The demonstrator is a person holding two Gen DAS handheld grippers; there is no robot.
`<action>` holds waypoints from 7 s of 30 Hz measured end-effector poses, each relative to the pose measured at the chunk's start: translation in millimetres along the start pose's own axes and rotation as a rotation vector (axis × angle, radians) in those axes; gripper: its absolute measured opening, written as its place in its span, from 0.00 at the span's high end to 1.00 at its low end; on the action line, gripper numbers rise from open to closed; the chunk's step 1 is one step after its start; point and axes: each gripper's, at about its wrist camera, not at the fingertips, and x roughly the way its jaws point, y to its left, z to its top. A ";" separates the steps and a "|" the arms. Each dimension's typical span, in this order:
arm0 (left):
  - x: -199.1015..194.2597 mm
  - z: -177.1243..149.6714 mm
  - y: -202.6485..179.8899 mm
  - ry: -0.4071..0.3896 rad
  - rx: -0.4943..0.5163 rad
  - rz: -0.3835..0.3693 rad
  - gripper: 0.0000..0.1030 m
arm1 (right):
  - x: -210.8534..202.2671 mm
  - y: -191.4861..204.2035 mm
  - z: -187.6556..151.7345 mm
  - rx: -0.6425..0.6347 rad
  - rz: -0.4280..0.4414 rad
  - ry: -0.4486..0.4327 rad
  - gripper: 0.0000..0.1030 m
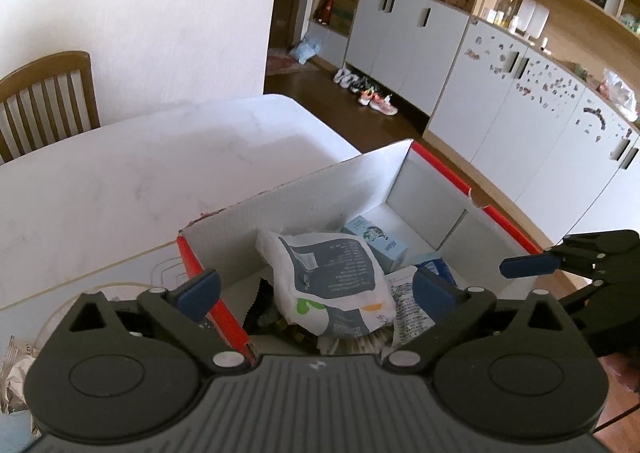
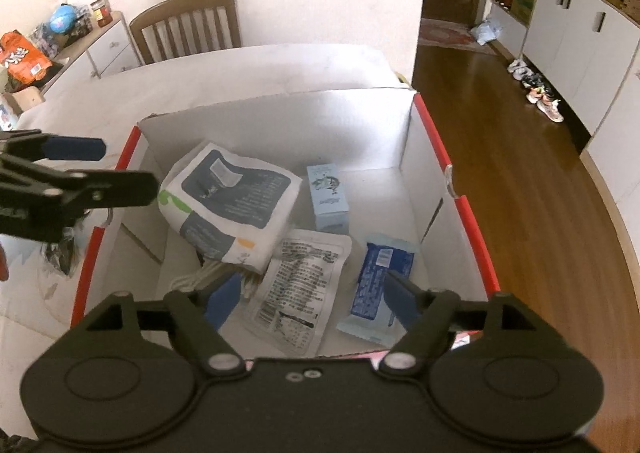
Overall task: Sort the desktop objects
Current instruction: 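Withdraw both grippers from the shoebox back over the table items, then grasp the silver foil bag with left gripper while right gripper grasps the black snack bag, then carry the foil bag and black snack bag over the shoebox with both grippers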
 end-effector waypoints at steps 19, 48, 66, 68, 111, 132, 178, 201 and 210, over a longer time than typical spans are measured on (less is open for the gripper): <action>-39.3 -17.6 38.2 -0.019 0.015 -0.033 0.00 | -22.1 62.6 -4.5 0.017 -0.024 -0.050 0.22; -94.2 -48.2 170.1 -0.057 -0.032 0.110 0.00 | -0.5 226.2 2.5 -0.055 0.099 -0.049 0.22; -78.1 -75.0 223.0 0.008 -0.051 0.131 0.00 | 39.7 277.9 8.6 -0.065 0.144 -0.028 0.23; -75.2 -77.0 227.0 0.015 -0.055 0.135 0.00 | 45.4 280.5 10.5 -0.058 0.150 -0.020 0.23; -21.5 -95.2 270.6 0.123 -0.159 0.059 0.63 | 124.4 315.1 14.2 -0.142 0.143 0.113 0.55; -35.5 -96.0 268.5 0.098 -0.197 0.068 0.78 | 106.3 301.0 6.8 -0.125 0.103 0.089 0.70; -115.6 -89.1 192.3 0.007 -0.181 -0.075 0.83 | -6.2 239.0 -3.3 -0.047 0.103 -0.030 0.70; -102.4 -43.5 94.9 -0.053 -0.135 -0.109 0.83 | -39.3 128.1 -3.1 0.002 0.068 -0.112 0.70; -78.2 -27.5 58.2 -0.048 -0.115 -0.094 0.89 | -37.2 81.3 -6.2 0.012 0.079 -0.118 0.70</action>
